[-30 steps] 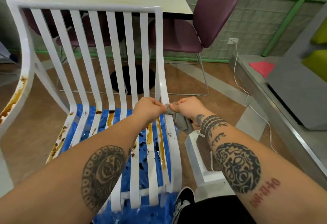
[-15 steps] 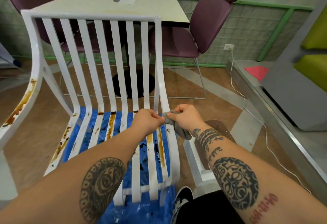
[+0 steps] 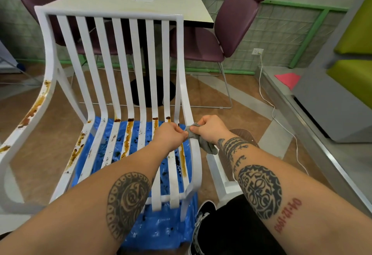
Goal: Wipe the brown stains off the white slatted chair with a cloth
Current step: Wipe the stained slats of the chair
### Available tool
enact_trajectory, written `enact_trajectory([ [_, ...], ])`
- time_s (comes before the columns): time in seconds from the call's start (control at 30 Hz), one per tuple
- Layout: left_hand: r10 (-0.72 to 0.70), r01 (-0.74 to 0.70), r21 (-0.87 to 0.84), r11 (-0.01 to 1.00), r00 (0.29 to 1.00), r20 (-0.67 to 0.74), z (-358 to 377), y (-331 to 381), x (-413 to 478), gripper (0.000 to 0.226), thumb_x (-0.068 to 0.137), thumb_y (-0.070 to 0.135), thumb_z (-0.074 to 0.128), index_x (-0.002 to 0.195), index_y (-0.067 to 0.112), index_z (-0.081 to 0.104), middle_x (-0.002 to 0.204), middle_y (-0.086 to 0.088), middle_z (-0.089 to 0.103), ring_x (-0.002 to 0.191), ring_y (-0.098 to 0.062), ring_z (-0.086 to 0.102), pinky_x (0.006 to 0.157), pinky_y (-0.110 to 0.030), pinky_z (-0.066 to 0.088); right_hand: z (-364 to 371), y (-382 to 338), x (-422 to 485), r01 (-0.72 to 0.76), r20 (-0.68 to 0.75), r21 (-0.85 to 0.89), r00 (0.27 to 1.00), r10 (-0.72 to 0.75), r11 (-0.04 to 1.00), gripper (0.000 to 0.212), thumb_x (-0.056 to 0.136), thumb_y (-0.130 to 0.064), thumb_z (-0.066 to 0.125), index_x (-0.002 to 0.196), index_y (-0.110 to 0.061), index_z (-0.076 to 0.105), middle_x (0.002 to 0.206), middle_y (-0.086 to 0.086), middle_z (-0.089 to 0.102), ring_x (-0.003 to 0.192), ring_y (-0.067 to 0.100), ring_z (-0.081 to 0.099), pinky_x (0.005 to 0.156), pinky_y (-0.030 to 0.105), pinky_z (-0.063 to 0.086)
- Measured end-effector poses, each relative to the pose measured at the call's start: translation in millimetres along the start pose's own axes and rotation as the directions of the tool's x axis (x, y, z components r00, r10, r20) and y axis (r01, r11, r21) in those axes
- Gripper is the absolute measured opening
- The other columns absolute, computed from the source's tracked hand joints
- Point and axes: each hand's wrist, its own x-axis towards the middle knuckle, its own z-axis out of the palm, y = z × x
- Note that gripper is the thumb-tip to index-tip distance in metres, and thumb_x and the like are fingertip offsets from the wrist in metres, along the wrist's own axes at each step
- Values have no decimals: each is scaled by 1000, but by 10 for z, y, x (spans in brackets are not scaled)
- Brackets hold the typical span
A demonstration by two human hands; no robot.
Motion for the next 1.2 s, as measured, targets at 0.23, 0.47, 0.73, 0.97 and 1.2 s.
enact_trajectory([
  [0.23,31,-33,90,995,999,19,9,-34,-215,17,92,32,69,78,25,61,85,0,66,84,-18,63,81,-39,58,9,187,-171,10,14,20,1000,-11,1000,26,85,-34,78,74,-19,59,76,1,64,72,14,57,64,29,46],
  [0.47,58,-69,175,982,996,65,88,-171,-489,18,88,40,70,78,29,61,78,10,65,80,-11,61,97,-49,47,-33,368,-485,80,88,-61,993,-75,995,26,83,-33,80,78,-16,61,75,3,61,66,11,52,63,29,43],
  [0.73,33,-230,530,816,934,355,90,-124,-778,22,90,40,67,95,20,72,102,-2,69,100,-21,60,101,-48,35,-139,283,-754,161,371,-439,928,15,884,28,73,-38,87,68,-24,63,69,-11,63,67,8,57,62,23,46],
  [0.97,219,-206,-81,975,951,217,-684,215,-636,6,89,14,71,92,11,66,92,-9,72,84,-20,68,79,-36,60,-664,-372,-739,127,278,132,947,-159,983,40,78,-58,76,86,-20,66,71,-5,61,61,9,51,60,27,41],
  [1.2,252,-134,-495,858,951,180,-1108,462,-631,5,98,8,61,98,13,62,97,-16,71,88,-31,70,88,-51,59,-718,-786,-721,156,365,247,899,-241,956,13,91,-28,72,89,-17,66,73,1,64,63,12,58,58,27,43],
])
